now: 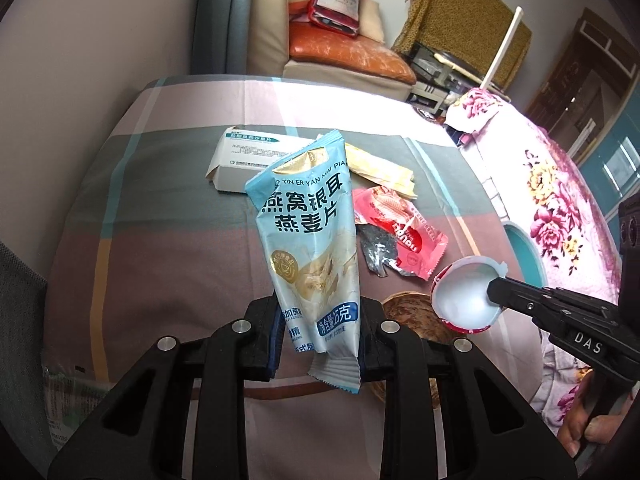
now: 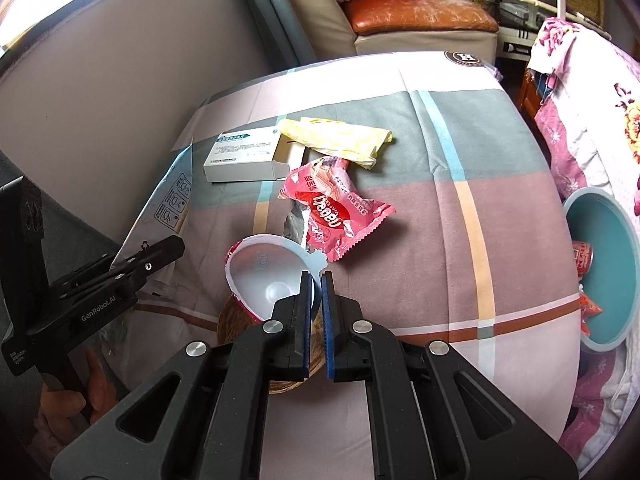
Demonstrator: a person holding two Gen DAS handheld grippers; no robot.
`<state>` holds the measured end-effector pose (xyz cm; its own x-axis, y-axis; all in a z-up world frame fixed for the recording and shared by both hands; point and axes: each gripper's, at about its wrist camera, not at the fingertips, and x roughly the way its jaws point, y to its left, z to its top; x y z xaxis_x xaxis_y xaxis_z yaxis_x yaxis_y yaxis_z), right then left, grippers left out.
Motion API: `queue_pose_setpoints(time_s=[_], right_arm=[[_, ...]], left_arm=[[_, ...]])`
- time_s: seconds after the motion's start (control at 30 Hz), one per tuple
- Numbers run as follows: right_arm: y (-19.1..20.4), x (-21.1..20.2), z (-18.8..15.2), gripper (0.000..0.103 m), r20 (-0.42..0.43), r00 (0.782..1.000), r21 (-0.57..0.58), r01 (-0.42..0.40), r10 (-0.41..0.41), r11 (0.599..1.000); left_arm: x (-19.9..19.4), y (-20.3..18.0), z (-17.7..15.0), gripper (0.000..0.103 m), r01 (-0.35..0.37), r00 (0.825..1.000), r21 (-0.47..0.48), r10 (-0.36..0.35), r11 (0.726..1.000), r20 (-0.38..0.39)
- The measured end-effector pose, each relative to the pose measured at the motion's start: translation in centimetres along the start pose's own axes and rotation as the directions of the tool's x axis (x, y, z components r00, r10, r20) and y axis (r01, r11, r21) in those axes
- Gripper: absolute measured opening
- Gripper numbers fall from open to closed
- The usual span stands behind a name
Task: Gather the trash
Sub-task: 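Carry the oat-snack bag and white cup over the wastebasket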
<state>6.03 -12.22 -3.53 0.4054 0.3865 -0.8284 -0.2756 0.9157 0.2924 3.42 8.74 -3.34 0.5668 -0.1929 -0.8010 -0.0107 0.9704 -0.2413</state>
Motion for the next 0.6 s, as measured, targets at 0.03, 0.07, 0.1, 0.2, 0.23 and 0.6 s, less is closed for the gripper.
queue_pose_setpoints(time_s=[0.03,0.07,0.1,0.2,0.23,0.6], right_arm=[[-0.4,-0.3,0.1,0.005,0.007,1.000,0.008,-0.001,0.001,1.000],[-0.7,-0.7,0.2,0.005,0.015,1.000,0.014,-0.001,0.001,1.000],[-1.0,-1.0,0.2,0.005,0.022,1.000,0.021,-0.002,0.002,1.000],[-2.2,-2.0,0.4,0.005,0.046,0.999,0.045,-0.006,0.004,0.999],[-2.6,-2.3,0.4,0.005,0.054,0.999,0.053,-0.006,0.003,0.999],[-8.8,-4.9,0.0,0.005,0.125,0.992,0.153,-0.014,-0.005,0.988]], left_arm=[[-0.1,-0.5,0.1,0.027,0.003,1.000,0.011,-0.003,1.000,0.001],[-0.1,-1.1,0.2,0.027,0.005,1.000,0.021,-0.005,1.000,0.002],[0.0,-1.7,0.4,0.027,0.008,1.000,0.032,-0.008,0.999,0.001],[0.2,-3.6,0.7,0.027,0.013,1.000,0.069,-0.013,0.998,-0.002],[0.3,-4.3,0.7,0.027,0.016,1.000,0.081,-0.016,0.997,-0.004],[2.1,-12.2,0.8,0.027,0.030,0.999,0.214,-0.023,0.976,-0.035]])
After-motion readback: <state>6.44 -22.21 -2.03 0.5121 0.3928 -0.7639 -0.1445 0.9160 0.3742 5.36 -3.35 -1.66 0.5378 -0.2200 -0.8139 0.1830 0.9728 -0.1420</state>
